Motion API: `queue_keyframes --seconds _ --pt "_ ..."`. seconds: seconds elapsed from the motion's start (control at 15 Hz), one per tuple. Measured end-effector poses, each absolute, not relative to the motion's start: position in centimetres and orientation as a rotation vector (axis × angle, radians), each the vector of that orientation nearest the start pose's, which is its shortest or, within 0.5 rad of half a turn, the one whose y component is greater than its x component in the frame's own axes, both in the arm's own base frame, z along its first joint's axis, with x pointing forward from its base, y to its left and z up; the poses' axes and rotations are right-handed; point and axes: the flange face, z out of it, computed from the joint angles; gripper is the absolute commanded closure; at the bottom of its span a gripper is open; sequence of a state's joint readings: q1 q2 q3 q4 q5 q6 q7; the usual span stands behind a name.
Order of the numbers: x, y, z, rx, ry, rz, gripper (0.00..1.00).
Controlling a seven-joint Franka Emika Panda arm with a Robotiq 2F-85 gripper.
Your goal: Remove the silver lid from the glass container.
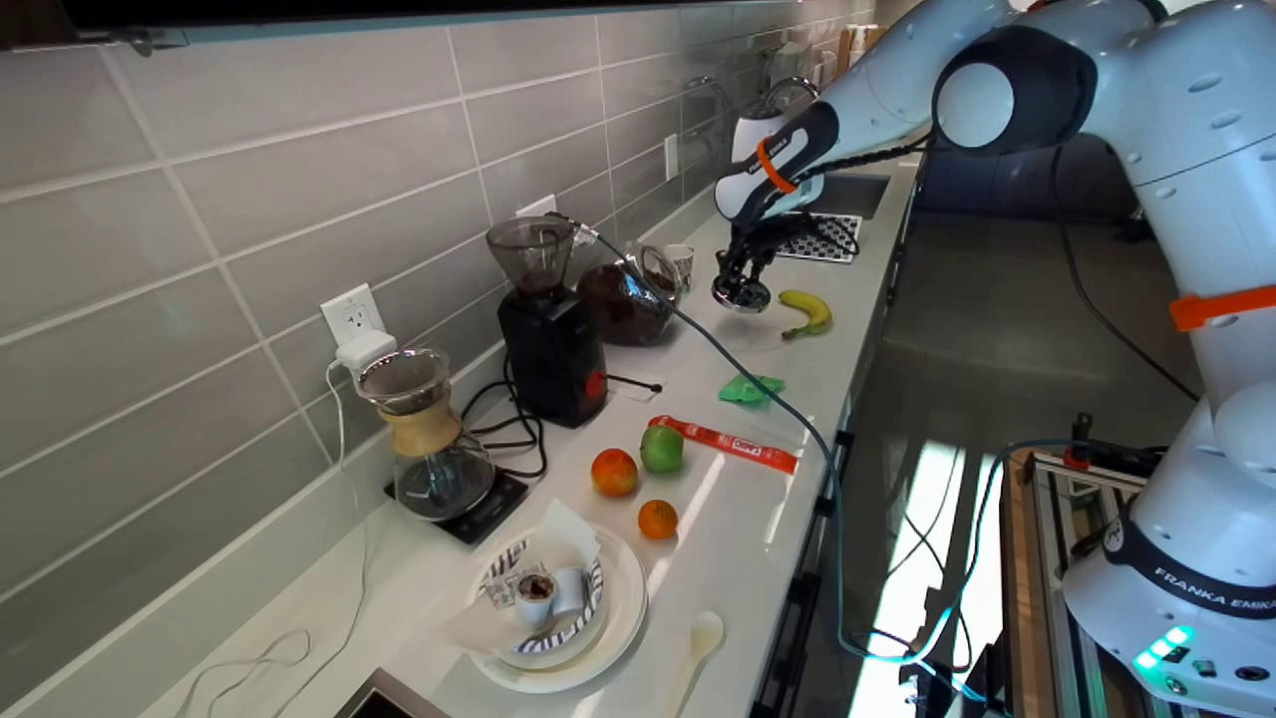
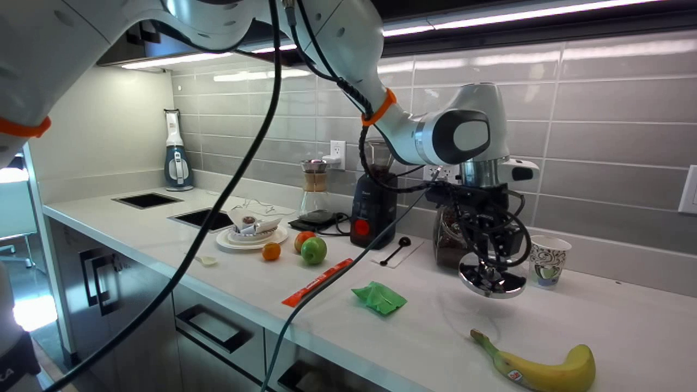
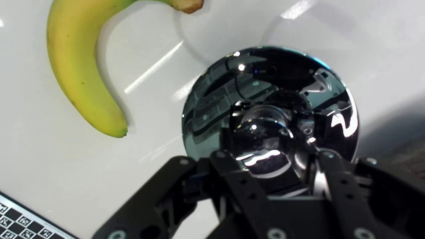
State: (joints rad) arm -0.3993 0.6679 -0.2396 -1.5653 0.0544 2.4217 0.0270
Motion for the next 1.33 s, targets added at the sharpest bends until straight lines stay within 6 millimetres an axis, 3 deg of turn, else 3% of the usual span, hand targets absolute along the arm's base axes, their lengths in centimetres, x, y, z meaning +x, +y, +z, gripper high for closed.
queue_keyframes --seconds 0.4,1.07,1.13,1.2,1.33 --pt "60.1 -41.2 24.7 -3.112 1.084 -0.198 0.8" --pt "60.2 -42.0 22.1 -3.098 1.125 -0.114 0.8" --pt "60.3 -42.0 21.9 -3.098 1.126 -0.112 0.62" --pt "60.3 -42.0 21.6 -3.098 1.128 -0.109 0.3" --pt "60.4 -42.0 21.3 -3.098 1.129 -0.102 0.22"
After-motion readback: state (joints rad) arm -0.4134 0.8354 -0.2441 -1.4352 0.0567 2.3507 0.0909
